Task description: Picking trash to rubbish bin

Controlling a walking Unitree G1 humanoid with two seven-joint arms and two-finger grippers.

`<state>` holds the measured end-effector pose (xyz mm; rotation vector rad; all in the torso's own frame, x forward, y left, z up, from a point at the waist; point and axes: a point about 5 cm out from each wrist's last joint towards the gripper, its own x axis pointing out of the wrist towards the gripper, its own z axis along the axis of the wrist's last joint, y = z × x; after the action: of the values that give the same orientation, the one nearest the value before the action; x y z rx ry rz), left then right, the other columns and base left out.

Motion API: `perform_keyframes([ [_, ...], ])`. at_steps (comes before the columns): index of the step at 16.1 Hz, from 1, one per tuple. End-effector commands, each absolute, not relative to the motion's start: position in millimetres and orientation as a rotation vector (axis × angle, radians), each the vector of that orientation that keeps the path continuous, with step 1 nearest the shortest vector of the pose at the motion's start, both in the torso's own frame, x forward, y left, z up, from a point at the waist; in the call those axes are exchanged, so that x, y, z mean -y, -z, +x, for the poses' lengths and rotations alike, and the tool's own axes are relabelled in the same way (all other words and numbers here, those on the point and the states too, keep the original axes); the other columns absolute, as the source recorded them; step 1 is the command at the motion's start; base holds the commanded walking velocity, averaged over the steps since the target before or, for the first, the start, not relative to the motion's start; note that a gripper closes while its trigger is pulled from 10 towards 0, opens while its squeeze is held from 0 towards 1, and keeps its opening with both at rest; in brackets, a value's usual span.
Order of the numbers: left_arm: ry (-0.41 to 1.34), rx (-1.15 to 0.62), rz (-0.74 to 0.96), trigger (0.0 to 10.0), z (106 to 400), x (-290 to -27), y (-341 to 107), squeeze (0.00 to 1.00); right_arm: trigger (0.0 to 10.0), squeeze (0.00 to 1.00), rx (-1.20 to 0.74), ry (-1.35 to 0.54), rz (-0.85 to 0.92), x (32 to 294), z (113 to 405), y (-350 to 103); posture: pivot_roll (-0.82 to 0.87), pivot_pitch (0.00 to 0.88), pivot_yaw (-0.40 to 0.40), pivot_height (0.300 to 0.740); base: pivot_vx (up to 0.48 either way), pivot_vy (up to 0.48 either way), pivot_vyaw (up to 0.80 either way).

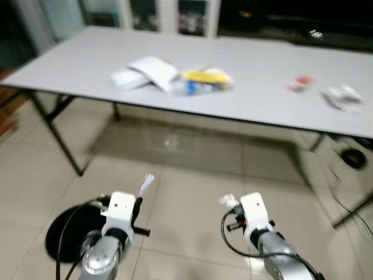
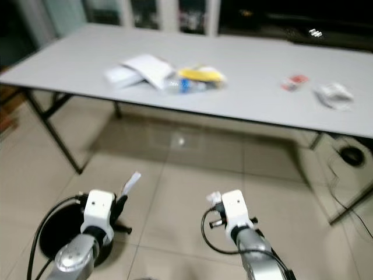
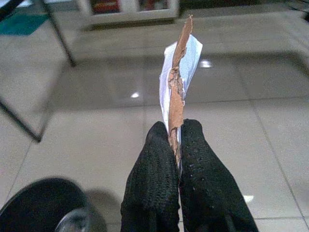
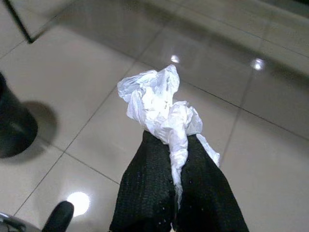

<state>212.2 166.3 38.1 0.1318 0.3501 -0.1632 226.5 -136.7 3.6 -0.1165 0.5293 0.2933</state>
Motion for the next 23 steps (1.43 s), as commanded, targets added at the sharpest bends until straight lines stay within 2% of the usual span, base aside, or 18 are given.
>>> perform_keyframes([
  [1,0.155,-0.366,0.132,10.0,209,-171,-38,0.0,10.0,0.0,-0.514,-0.321,-0.103,131,230,-6,0.06,0.0,-0.041,0.74,0.0,0.0,0.8],
  [13,0.179,-0.302,0.173,10.0,210,-172,-47,0.0,10.0,0.0,-0.491,-0.314,-0.058,125,229,-6,0.07,0.006,-0.038,0.74,0.0,0.0,0.8],
  [23,0.185,-0.293,0.167,10.0,212,-174,-50,0.0,10.0,0.0,-0.477,-0.312,-0.066,125,236,-7,0.08,0.007,-0.048,0.74,0.311,0.0,0.0],
])
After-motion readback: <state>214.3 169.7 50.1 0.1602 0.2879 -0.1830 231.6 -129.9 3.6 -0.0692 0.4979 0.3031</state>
